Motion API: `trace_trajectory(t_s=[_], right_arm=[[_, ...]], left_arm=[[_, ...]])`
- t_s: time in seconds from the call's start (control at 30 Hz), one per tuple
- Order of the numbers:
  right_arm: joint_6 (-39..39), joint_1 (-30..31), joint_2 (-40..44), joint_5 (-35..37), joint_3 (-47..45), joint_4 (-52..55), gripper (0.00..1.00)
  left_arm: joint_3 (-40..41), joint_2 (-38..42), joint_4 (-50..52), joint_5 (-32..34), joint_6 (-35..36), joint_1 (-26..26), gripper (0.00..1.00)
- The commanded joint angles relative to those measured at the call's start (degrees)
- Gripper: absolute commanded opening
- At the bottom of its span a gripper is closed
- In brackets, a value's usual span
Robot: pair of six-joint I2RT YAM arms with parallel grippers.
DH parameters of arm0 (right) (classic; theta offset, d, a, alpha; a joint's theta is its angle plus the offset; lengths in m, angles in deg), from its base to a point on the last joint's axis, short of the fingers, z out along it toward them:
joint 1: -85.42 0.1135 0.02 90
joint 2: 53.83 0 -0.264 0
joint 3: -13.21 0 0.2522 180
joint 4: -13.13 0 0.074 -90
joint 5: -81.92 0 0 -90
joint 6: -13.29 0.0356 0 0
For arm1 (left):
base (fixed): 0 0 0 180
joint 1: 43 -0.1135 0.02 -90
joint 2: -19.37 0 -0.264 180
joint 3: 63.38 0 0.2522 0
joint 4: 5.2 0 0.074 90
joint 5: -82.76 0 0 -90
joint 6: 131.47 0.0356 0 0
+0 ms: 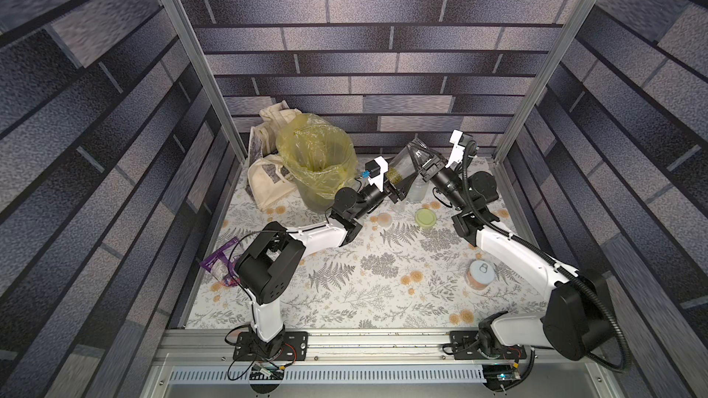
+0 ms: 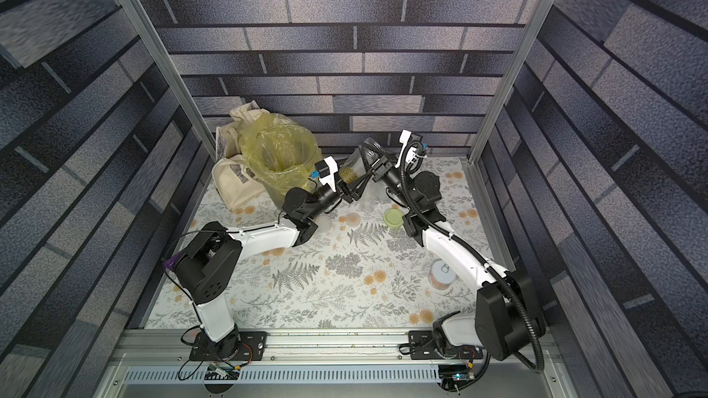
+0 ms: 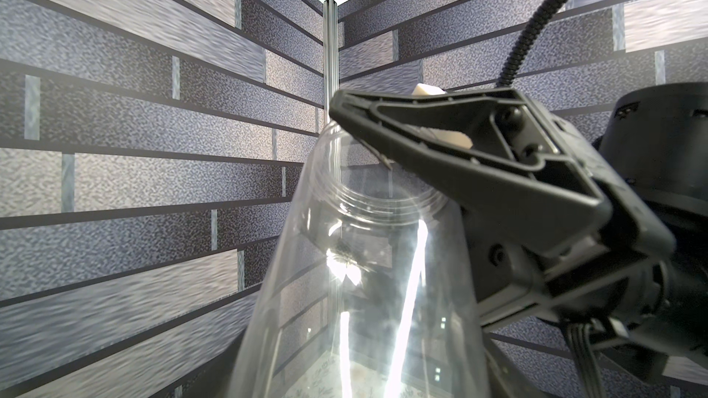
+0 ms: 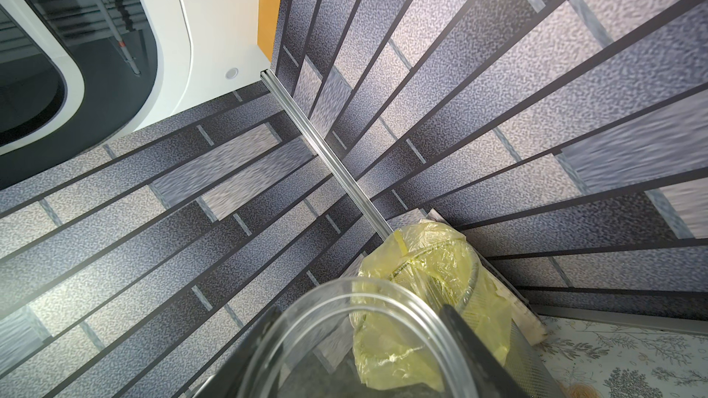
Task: Empty moldy mung beans from jars
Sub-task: Pick up the jar from the center of the board.
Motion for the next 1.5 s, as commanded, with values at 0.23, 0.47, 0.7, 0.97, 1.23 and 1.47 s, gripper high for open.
trace_trajectory(t_s=[0.23, 0.47, 0.7, 0.97, 1.23, 1.47], right_arm=[[3.24, 0.61, -1.70, -3.47, 1.12, -2.02, 0.36], [5.69, 0.58, -3.10, -4.35, 1.63, -3.82, 0.36], [4.45, 0.64, -2.51, -4.26, 1.08, -1.71, 0.37], [4.60, 0.72, -2.47, -3.83, 0.49, -1.93, 0.38], [6.48, 0.70, -3.21, -4.45, 1.11, -4.15, 0.38], [6.91, 0.69, -3.03, -4.64, 1.03, -4.46, 0.38]], left_arm=[[-2.34, 1.50, -2.89, 4.29, -0.59, -0.84, 0.87], [-2.17, 1.80, -2.84, 3.72, -0.20, -0.88, 0.79], [-2.25, 2.16, -2.86, 3.26, -0.52, -1.05, 0.66], [-1.77, 3.44, -2.84, 3.36, -0.95, -1.75, 0.59], [-1.75, 3.07, -2.84, 6.37, -1.45, -1.73, 0.90], [-1.24, 3.51, -2.84, 6.33, -0.96, -1.68, 0.78]])
